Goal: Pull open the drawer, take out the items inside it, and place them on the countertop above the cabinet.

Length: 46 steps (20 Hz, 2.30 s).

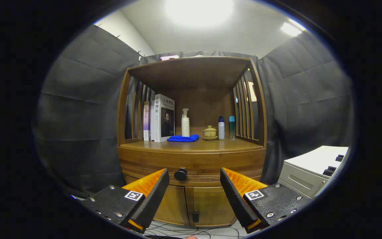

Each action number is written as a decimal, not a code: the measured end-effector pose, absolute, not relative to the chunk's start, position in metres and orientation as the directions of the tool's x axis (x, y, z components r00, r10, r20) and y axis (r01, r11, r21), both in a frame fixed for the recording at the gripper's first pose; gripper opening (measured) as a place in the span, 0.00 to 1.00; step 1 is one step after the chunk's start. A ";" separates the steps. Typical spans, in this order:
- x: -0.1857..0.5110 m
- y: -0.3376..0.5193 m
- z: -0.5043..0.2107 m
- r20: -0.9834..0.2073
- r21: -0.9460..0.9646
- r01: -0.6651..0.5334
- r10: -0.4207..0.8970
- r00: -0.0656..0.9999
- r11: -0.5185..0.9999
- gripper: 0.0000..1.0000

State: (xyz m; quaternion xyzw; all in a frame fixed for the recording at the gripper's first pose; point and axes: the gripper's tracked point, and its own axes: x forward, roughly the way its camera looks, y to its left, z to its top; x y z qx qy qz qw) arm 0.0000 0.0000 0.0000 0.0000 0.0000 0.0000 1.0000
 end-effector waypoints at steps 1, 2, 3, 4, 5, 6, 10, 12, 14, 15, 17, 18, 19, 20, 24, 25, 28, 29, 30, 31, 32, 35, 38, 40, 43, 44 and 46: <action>0.000 0.000 -0.002 -0.005 -0.001 -0.001 0.001 1.000 1.000 0.95; 0.000 0.000 -0.004 -0.006 -0.001 -0.001 0.001 1.000 1.000 0.95; 0.000 -0.001 -0.006 -0.005 0.000 -0.002 0.002 1.000 1.000 0.96; 0.000 -0.001 -0.007 -0.007 0.002 -0.003 0.003 1.000 1.000 0.95; 0.001 -0.001 -0.010 -0.010 0.003 -0.003 0.003 1.000 1.000 0.95; 0.001 0.000 -0.011 -0.012 0.002 -0.003 0.003 1.000 1.000 0.95; 0.006 0.001 -0.010 -0.003 0.008 -0.002 0.002 1.000 1.000 0.96; 0.010 0.005 -0.010 0.003 0.010 -0.005 0.005 1.000 1.000 0.96; 0.017 0.008 -0.008 0.014 0.014 -0.002 0.001 1.000 1.000 0.96; 0.020 0.008 -0.007 0.019 0.017 0.003 -0.003 1.000 1.000 0.96; 0.029 0.012 -0.005 0.021 0.018 0.014 -0.014 1.000 1.000 0.95; 0.034 0.013 -0.004 0.018 0.013 0.018 -0.018 1.000 1.000 0.96; 0.040 0.014 -0.004 0.017 0.011 0.019 -0.019 1.000 1.000 0.96; 0.046 0.016 -0.003 0.015 0.015 0.019 -0.019 1.000 1.000 0.96; 0.070 0.022 0.002 0.023 0.028 0.011 -0.011 1.000 1.000 0.96; 0.076 0.022 -0.001 0.020 0.027 0.015 -0.015 1.000 1.000 0.95; 0.098 0.022 -0.016 -0.023 0.035 0.053 -0.052 0.998 0.998 0.96; 0.105 0.021 -0.021 -0.033 0.051 0.061 -0.060 0.998 0.997 0.96; 0.114 0.023 -0.024 -0.049 0.070 0.069 -0.066 0.997 0.995 0.96; 0.120 0.023 -0.028 -0.063 0.077 0.080 -0.076 0.995 0.994 0.96; 0.124 0.023 -0.035 -0.085 0.078 0.086 -0.080 0.993 0.993 0.96; 0.146 0.030 -0.048 -0.126 0.076 0.069 -0.059 0.990 0.995 0.95; 0.153 0.043 -0.064 -0.153 0.065 0.057 -0.046 0.987 0.996 0.96; 0.156 0.052 -0.076 -0.171 0.061 0.040 -0.029 0.985 0.997 0.95; 0.163 0.060 -0.090 -0.199 0.047 0.033 -0.023 0.980 0.998 0.95; 0.165 0.060 -0.097 -0.215 0.042 0.034 -0.025 0.976 0.999 0.95; 0.167 0.055 -0.103 -0.223 0.034 0.056 -0.047 0.974 0.998 0.92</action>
